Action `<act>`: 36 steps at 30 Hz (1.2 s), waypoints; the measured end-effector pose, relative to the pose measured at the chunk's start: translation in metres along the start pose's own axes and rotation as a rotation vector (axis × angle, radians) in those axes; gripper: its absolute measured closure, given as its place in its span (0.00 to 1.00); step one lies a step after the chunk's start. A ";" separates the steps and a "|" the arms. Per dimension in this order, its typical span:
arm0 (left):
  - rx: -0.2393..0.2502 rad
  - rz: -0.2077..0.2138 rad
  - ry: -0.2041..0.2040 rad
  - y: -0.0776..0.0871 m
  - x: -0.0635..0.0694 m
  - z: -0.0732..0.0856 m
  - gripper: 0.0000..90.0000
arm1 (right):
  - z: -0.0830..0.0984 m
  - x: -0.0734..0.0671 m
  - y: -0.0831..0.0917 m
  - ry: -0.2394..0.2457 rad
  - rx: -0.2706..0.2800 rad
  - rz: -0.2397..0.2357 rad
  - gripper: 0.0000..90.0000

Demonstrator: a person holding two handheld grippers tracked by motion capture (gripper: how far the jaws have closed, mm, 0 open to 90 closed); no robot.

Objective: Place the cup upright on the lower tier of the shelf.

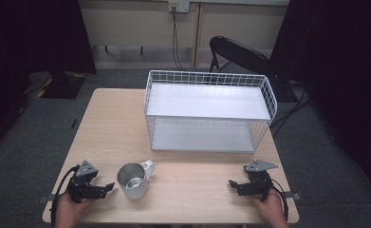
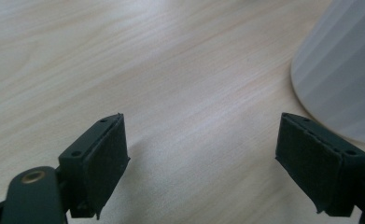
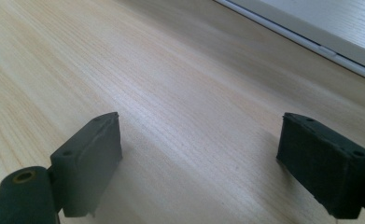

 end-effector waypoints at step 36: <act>0.043 0.082 0.034 0.047 0.012 -0.054 0.21 | 0.000 0.000 0.000 -0.001 0.000 0.000 0.14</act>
Point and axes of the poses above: each handheld gripper's, and its own axes: y roughly backward along the jaws, z roughly out of its underside, x roughly to its right, the point moved 9 cm from there along -y, roughly forward along the jaws, and after that the axes turned 11 degrees about x, right-handed, at the moved point
